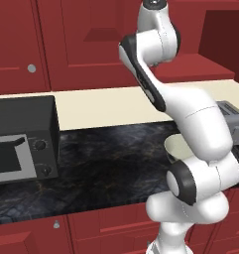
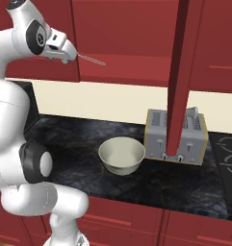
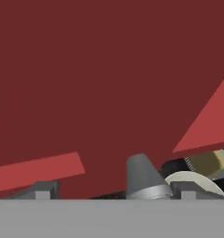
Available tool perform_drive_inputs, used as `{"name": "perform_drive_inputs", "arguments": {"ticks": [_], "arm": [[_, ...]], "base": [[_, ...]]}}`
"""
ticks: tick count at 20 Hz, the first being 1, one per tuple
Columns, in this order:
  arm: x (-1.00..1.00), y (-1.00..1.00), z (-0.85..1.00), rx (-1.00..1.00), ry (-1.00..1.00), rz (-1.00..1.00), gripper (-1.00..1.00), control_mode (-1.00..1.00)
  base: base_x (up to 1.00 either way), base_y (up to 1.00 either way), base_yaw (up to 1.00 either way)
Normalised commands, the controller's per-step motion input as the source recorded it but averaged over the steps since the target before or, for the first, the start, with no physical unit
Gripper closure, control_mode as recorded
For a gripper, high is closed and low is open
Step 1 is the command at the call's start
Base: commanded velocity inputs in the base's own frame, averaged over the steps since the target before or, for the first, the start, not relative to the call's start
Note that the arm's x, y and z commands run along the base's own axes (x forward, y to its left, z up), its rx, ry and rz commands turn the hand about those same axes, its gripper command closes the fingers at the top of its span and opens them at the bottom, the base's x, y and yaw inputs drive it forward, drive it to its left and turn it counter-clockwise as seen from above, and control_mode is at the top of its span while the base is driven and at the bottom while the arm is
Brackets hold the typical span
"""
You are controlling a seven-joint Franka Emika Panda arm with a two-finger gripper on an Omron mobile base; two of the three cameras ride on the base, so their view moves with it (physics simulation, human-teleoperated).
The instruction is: Open the cabinet and setup a tea strainer by placing it in the bowl upright.
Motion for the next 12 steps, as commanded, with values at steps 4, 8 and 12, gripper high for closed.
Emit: {"name": "perform_drive_inputs", "arguments": {"ticks": [4, 8, 12], "arm": [[0.37, -0.02, 0.0, -0.03, -0.23, 0.03, -1.0, -1.0], [0.26, -0.19, 0.0, 0.0, -0.01, 0.03, -1.0, -1.0], [0.03, -0.18, 0.0, 0.0, -0.02, 0.05, -1.0, -1.0]], "base": [[0.0, 0.0, 0.0], [0.0, 0.0, 0.0], [0.0, 0.0, 0.0]]}}
